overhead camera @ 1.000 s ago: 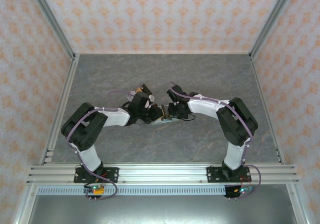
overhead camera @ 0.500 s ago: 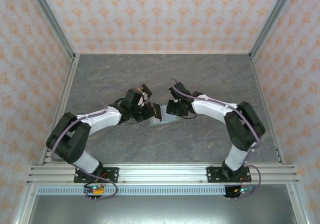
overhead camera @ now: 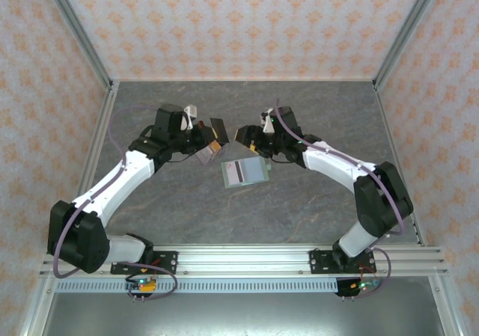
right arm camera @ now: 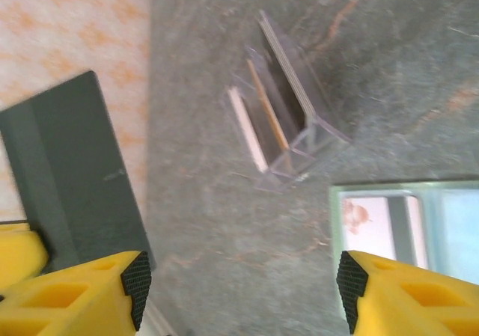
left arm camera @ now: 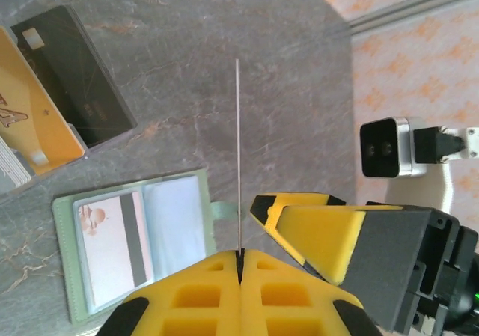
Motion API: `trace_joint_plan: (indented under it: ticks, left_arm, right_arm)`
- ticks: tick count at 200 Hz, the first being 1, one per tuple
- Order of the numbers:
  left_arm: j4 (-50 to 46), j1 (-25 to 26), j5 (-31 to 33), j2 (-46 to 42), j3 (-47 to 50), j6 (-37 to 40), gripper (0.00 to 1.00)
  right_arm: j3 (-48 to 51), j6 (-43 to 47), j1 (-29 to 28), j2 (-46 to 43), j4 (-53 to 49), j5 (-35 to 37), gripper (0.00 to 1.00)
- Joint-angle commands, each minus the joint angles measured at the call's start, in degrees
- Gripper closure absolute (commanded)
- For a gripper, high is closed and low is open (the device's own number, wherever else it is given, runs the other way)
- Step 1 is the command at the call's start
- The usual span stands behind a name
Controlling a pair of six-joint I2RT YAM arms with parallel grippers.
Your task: Take the credit cards out of the card holder
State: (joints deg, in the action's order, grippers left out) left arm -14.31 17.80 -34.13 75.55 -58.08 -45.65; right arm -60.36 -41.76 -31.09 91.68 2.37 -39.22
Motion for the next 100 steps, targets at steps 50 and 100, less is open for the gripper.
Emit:
trace_joint_plan:
  ticks: [50,100]
  left_arm:
    - [8.8,-0.7,-7.2,-1.3,-0.9,-12.5,1.0]
    - [14.0,-0.7,-8.1,-1.3,1.9,-16.5,1.0]
  right_arm:
    - [-0.3,-18.7,1.8,3.3,24.2,-11.9,0.29]
    - [0.0,-23.6,1.8,4.5,31.2,-14.1,0.41]
